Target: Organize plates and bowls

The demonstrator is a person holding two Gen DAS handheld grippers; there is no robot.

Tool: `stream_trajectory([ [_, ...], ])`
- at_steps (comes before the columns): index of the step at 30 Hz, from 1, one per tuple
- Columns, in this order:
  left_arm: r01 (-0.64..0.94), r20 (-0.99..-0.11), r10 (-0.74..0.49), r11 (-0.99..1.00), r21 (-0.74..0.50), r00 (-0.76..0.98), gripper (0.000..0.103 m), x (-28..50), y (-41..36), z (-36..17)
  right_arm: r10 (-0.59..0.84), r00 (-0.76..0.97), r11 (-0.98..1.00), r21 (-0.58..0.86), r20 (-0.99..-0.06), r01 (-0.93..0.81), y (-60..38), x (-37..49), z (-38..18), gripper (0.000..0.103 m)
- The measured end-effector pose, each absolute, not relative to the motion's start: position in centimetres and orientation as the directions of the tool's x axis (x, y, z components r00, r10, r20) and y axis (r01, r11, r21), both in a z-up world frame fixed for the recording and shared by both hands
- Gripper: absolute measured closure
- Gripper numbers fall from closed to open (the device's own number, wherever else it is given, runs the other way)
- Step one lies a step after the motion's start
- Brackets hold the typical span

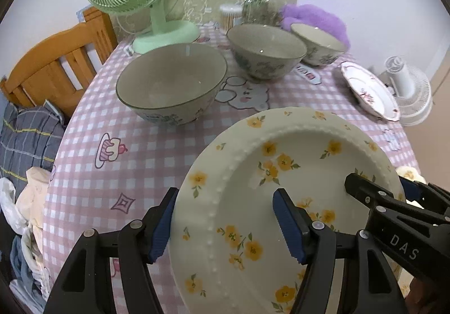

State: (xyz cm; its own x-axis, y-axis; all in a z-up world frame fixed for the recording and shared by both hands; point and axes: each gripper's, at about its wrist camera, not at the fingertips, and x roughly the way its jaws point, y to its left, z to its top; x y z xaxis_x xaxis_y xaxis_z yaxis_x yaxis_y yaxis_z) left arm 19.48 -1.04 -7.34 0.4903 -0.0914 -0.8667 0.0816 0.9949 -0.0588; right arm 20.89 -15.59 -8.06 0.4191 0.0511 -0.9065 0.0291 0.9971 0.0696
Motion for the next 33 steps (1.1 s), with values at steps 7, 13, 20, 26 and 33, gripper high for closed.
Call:
stream_trajectory([
  [7,0.129,-0.842,-0.122,0.99,-0.063,0.525,0.035,17.0,-0.6,-5.3,0.015,0.457,0.993,0.066,-0.889,0.097,-15.3,17.1,-5.6,0.04],
  [13,0.153,-0.833,-0.142,0.986,-0.07,0.535,0.035,14.9,-0.1,-4.2,0.015,0.447,0.991,0.073,-0.895,0.114,-15.0,14.5,-4.5,0.04],
  [20,0.172,-0.831,-0.145,0.983,-0.061,0.537,0.035,13.3,-1.2,-3.5,0.016,0.455,0.99,0.079,-0.891,0.119,-15.8,12.6,-3.7,0.04],
  [26,0.17,-0.829,-0.157,0.982,-0.076,0.537,0.035,12.4,-3.8,-3.2,0.013,0.458,0.99,0.075,-0.889,0.118,-18.7,11.9,-3.1,0.04],
  [33,0.192,-0.831,-0.18,0.977,-0.09,0.526,0.035,12.3,-9.0,-2.9,-0.005,0.457,0.989,0.063,-0.889,0.134,-23.4,11.4,-2.7,0.04],
])
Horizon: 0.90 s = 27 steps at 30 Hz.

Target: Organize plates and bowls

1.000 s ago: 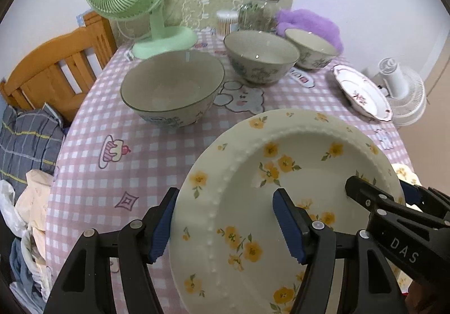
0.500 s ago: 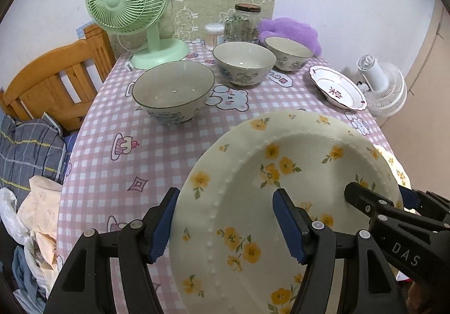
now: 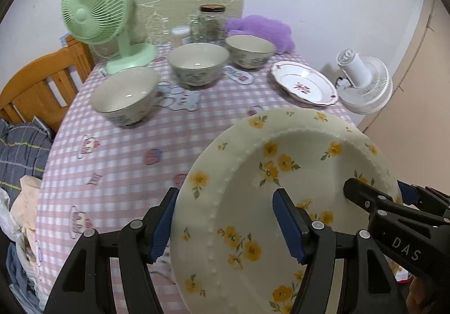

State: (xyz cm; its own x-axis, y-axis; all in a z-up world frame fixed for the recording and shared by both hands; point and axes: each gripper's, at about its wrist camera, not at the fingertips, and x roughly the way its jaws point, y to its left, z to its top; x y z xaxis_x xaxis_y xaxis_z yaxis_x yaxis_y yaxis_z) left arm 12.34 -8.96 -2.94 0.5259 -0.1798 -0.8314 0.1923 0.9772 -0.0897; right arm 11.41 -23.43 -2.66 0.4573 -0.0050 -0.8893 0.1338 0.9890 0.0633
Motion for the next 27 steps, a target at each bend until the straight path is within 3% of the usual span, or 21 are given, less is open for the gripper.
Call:
stream_trajectory([
  [27,0.135,-0.881,-0.216,0.975,-0.175,0.421,0.035,12.6,-22.4,-8.4,-0.003,0.361,0.992,0.042,-0.933,0.117,-38.7,12.9,-7.4,0.04],
])
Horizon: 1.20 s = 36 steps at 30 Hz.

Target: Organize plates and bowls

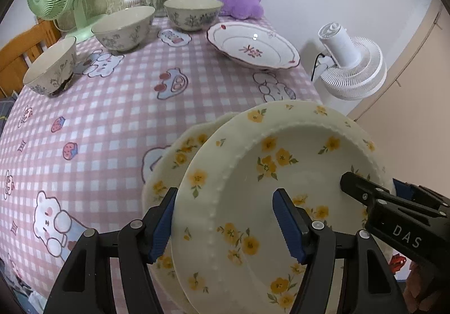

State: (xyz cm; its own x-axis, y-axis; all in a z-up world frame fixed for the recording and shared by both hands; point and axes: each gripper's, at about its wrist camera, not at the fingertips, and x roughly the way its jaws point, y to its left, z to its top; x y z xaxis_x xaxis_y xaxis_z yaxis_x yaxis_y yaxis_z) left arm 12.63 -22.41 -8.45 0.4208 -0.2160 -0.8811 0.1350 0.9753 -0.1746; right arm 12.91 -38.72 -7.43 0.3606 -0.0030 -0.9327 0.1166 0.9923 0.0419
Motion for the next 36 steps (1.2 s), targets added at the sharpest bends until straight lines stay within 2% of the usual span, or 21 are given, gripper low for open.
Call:
stream_trajectory([
  [7,0.115,-0.893,-0.196,0.98,-0.163,0.406,0.034,12.9,-23.6,-9.9,-0.009,0.356,0.996,0.025,-0.935,0.089,-39.7,13.4,-8.1,0.04],
  [15,0.09,-0.909,-0.084,0.995,-0.052,0.408,0.034,12.9,-24.4,-11.0,-0.003,0.359,0.999,0.011,-0.933,0.038,-39.1,13.7,-8.5,0.044],
  [24,0.088,-0.902,-0.045,0.996,-0.008,0.43,0.034,13.0,-24.8,-10.9,-0.014,0.363,1.0,-0.008,-0.932,0.018,-38.8,13.6,-8.7,0.045],
  [28,0.107,-0.906,-0.051,0.994,-0.006,0.421,0.025,13.0,-24.8,-10.9,-0.036,0.354,0.999,-0.026,-0.935,0.035,-38.9,13.4,-8.5,0.044],
  [35,0.123,-0.903,-0.047,0.992,0.006,0.427,0.023,12.7,-24.5,-10.0,-0.029,0.381,0.998,-0.008,-0.924,0.058,-39.2,12.7,-7.4,0.045],
  [36,0.12,-0.899,-0.05,0.993,0.003,0.435,0.021,12.6,-24.3,-9.6,-0.037,0.382,0.998,-0.018,-0.923,0.053,-38.9,12.8,-7.4,0.058],
])
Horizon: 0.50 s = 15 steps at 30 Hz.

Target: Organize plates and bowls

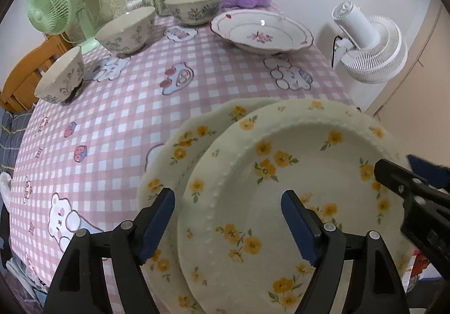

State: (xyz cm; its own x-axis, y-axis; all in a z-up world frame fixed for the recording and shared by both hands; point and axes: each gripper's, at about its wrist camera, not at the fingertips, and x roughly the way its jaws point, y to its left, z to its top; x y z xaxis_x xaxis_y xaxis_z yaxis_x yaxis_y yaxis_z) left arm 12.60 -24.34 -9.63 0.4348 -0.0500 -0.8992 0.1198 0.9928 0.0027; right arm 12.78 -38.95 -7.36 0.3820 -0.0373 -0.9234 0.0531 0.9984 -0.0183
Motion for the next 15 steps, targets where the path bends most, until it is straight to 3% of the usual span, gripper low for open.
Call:
stream_trajectory([
  [1,0.115,-0.895,-0.051,0.993,0.0,0.443,0.021,12.5,-24.1,-9.3,-0.057,0.379,0.998,-0.041,-0.924,0.049,-38.7,12.9,-7.4,0.066],
  [15,0.039,-0.909,-0.011,0.999,0.006,0.417,0.02,12.5,-21.0,-9.3,-0.011,0.326,0.999,0.001,-0.945,0.037,-37.0,14.2,-9.5,0.062],
])
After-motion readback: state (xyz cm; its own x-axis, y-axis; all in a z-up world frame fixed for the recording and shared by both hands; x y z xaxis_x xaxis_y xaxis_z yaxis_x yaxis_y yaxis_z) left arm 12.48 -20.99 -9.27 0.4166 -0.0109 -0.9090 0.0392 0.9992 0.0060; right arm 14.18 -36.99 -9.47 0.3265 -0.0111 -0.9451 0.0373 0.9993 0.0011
